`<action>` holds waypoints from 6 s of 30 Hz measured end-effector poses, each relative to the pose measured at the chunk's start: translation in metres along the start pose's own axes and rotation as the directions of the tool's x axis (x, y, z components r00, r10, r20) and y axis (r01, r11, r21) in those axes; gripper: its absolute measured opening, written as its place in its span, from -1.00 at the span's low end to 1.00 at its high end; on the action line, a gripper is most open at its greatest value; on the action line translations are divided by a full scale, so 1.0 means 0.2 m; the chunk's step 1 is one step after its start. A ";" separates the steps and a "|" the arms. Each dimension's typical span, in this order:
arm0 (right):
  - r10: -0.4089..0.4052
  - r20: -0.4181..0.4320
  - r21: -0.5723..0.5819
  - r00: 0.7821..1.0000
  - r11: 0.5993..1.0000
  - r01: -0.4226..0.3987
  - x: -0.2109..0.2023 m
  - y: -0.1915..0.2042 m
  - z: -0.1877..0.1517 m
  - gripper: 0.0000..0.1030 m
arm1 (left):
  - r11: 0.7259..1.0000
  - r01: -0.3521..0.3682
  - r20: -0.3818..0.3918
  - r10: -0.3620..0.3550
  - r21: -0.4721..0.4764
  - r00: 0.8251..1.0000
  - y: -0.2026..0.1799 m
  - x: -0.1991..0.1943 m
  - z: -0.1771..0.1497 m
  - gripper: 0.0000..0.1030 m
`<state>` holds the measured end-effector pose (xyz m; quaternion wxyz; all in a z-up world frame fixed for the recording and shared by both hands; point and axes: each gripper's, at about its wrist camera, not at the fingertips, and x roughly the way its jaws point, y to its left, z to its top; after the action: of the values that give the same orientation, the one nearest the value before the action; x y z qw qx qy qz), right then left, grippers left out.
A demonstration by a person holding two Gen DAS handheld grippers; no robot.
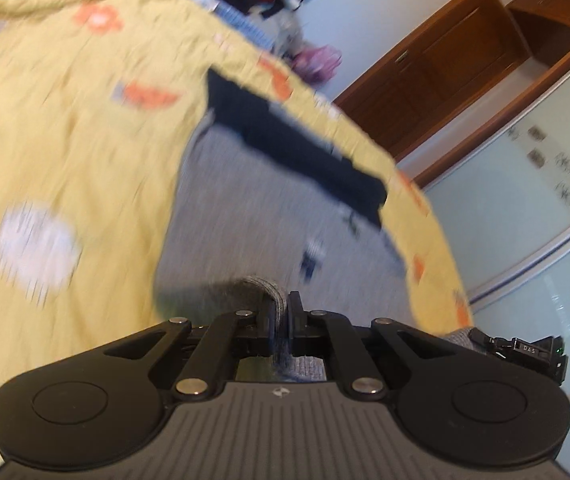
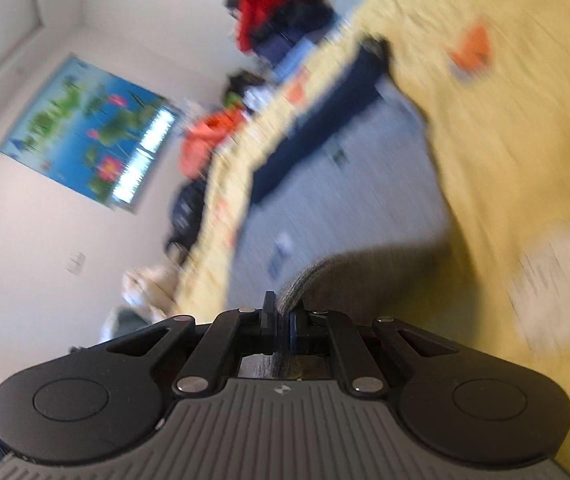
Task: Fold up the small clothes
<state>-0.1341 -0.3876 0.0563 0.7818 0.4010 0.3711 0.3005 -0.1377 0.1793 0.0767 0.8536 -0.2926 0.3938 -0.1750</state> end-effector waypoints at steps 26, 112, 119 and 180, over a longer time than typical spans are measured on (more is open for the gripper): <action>-0.062 0.250 0.146 0.966 0.989 0.025 1.14 -0.64 1.47 -0.69 | 0.981 -0.194 0.223 0.194 -0.020 0.955 0.23 1.26 1.41 -0.57; -0.414 0.128 -0.183 0.901 0.883 0.432 1.04 -0.26 0.96 0.30 | 0.791 -0.496 0.149 0.476 0.357 0.867 0.05 1.29 0.92 -0.31; -0.393 0.213 -0.312 0.895 0.840 0.443 1.06 -0.18 0.95 -0.61 | 0.703 -0.550 0.256 0.488 0.451 0.834 0.00 1.27 0.89 -0.94; -0.525 0.275 -0.645 0.805 0.521 0.559 1.14 0.07 0.13 0.99 | 0.753 -0.495 0.297 0.399 0.434 0.868 -0.25 0.96 0.04 0.55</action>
<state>0.0086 -0.2155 0.0018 0.9349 -0.0547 0.3170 0.1499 -0.0144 0.0428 0.0028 0.9490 0.0250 0.3126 -0.0324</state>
